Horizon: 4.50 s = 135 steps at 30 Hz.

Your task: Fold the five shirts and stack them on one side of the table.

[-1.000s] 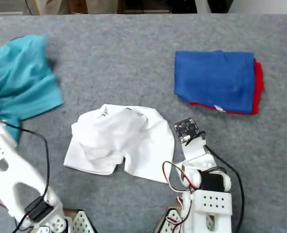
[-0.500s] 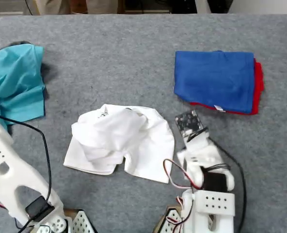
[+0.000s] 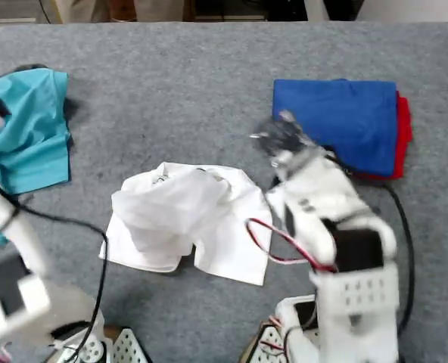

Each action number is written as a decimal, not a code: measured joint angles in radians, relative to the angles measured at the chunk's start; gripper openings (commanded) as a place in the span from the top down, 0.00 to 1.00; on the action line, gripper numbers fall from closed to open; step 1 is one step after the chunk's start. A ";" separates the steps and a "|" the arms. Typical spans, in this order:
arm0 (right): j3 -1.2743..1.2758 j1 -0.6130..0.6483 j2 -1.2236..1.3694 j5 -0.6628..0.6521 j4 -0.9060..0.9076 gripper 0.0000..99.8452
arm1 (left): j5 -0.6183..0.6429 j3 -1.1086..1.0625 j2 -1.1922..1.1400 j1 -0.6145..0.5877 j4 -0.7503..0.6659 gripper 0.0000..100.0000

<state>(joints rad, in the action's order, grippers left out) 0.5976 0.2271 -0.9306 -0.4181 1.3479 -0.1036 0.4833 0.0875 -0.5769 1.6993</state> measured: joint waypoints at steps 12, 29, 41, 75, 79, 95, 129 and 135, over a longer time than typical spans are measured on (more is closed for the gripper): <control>-0.170 0.446 0.658 0.000 0.149 0.74 | -0.121 -0.950 0.649 0.006 -0.250 0.77; -0.324 0.486 1.263 0.003 0.014 1.00 | -0.150 -1.339 0.913 -0.215 -0.348 0.77; -0.790 0.489 1.028 0.087 0.227 1.00 | -0.365 -1.339 0.776 -0.425 -0.387 0.77; -0.766 -0.227 0.847 -0.129 0.414 1.00 | -0.259 -1.343 0.756 0.457 -0.252 0.77; -0.565 -0.233 0.798 -0.130 0.311 1.00 | -0.166 -1.355 0.756 0.672 -0.299 0.81; 0.390 -0.247 0.661 0.097 -0.660 1.00 | -0.066 -1.619 0.756 1.049 -0.680 0.92; 0.425 -0.247 0.646 0.097 -0.701 1.00 | 0.066 -1.339 0.753 0.427 -0.532 0.98; 0.425 -0.247 0.646 0.097 -0.701 1.00 | 0.068 -1.422 0.753 0.488 -0.514 0.98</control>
<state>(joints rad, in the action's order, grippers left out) 1.0226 -0.0199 -0.2846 -0.3214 0.6467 -0.0361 -0.9390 0.8408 -0.0890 1.1853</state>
